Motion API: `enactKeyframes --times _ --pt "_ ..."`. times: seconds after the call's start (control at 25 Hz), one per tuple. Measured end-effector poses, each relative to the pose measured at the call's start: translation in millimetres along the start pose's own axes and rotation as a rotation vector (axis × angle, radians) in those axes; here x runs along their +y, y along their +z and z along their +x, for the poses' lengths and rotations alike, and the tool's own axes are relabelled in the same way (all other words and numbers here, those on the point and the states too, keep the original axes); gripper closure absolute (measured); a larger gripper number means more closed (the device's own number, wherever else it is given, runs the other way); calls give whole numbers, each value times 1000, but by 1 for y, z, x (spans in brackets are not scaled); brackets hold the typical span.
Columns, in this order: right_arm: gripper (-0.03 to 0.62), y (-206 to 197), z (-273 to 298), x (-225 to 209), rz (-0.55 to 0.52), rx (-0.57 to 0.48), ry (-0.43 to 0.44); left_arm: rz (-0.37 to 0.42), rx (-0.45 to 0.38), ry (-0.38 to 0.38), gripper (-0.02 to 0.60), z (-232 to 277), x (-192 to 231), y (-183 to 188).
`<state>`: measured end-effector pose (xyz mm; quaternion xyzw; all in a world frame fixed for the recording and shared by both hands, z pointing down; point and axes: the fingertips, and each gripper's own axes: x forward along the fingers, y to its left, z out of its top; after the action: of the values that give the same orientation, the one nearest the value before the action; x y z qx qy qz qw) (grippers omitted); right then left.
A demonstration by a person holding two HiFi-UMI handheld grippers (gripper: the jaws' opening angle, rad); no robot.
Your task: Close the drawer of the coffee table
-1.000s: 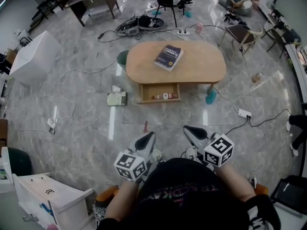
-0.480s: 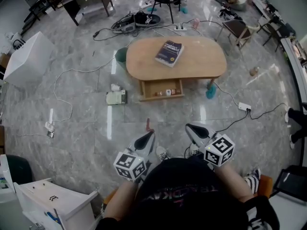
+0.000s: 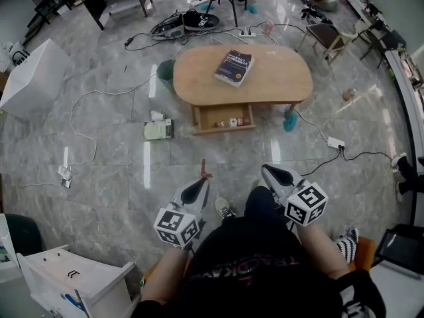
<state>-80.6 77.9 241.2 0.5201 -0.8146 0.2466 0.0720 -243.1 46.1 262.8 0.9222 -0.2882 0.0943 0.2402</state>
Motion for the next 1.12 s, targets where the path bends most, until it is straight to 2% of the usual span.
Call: enactKeyframes --times 0.16,0.56,0.88,1.12 --pt "592 4 9 -3 -15 -8 -9 30 -2 32 578 -2 9 0" --pt "592 7 29 -20 -28 13 11 9 -1 83 578 8 27 7" --pt "592 -12 51 -58 8 51 5 9 63 89 578 44 45 -4" --pt "592 -24 74 -103 49 89 -1 -5 93 105 578 84 63 -8"
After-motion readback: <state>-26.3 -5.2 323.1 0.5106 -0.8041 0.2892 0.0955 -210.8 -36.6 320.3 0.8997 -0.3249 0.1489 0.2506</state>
